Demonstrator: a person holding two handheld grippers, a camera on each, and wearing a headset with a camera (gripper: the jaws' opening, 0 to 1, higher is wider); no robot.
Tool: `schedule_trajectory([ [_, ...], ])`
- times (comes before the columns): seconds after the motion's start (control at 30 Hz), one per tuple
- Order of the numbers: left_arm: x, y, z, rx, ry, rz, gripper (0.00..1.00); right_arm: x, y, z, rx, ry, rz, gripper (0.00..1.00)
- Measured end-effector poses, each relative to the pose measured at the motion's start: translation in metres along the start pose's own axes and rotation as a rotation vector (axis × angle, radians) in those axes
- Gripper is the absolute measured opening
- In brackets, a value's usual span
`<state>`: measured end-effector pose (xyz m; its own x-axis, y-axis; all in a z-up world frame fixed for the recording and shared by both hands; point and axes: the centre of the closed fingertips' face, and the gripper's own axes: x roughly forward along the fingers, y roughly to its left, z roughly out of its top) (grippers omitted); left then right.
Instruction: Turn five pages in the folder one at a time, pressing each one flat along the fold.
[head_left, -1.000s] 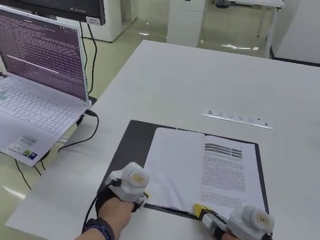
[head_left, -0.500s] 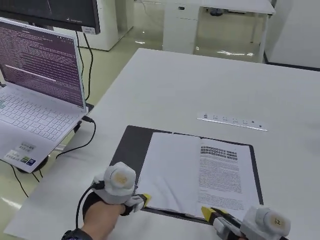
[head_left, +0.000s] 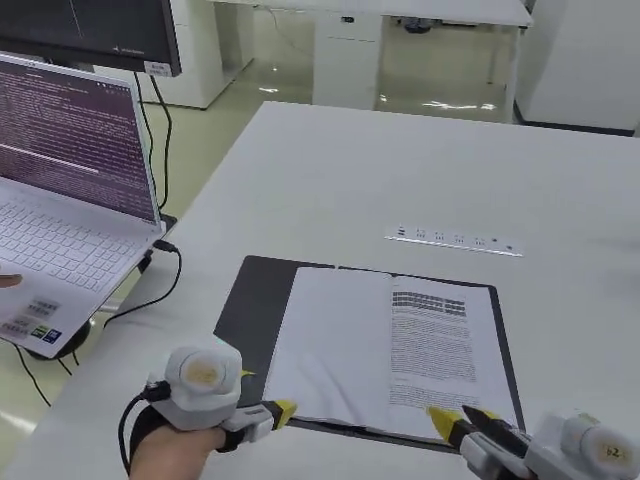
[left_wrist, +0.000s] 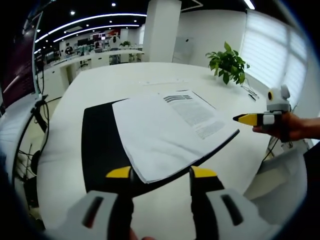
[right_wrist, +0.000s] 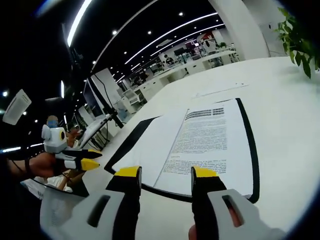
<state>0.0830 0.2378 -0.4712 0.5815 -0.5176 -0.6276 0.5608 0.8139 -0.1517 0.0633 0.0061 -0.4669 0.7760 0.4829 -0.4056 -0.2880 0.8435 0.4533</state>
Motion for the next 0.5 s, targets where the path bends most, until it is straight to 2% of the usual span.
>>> schedule_trajectory([
  [0.07, -0.005, 0.0, 0.006, -0.005, -0.019, 0.001, 0.46, -0.006, 0.0, 0.006, -0.009, -0.018, 0.0, 0.4],
  [0.13, -0.012, 0.0, 0.014, -0.008, -0.055, -0.003, 0.46, -0.011, 0.002, 0.009, -0.016, -0.028, 0.0, 0.42],
  [0.33, -0.029, 0.0, 0.024, -0.001, -0.093, 0.012, 0.52, -0.032, 0.006, 0.012, -0.038, -0.055, -0.007, 0.46],
  [0.4, -0.033, 0.0, 0.026, 0.004, -0.102, 0.016, 0.53, -0.036, 0.009, 0.01, -0.043, -0.055, -0.006, 0.48],
  [0.5, -0.043, -0.003, 0.031, 0.016, -0.118, 0.018, 0.57, -0.042, 0.015, 0.002, -0.076, -0.023, 0.003, 0.5],
])
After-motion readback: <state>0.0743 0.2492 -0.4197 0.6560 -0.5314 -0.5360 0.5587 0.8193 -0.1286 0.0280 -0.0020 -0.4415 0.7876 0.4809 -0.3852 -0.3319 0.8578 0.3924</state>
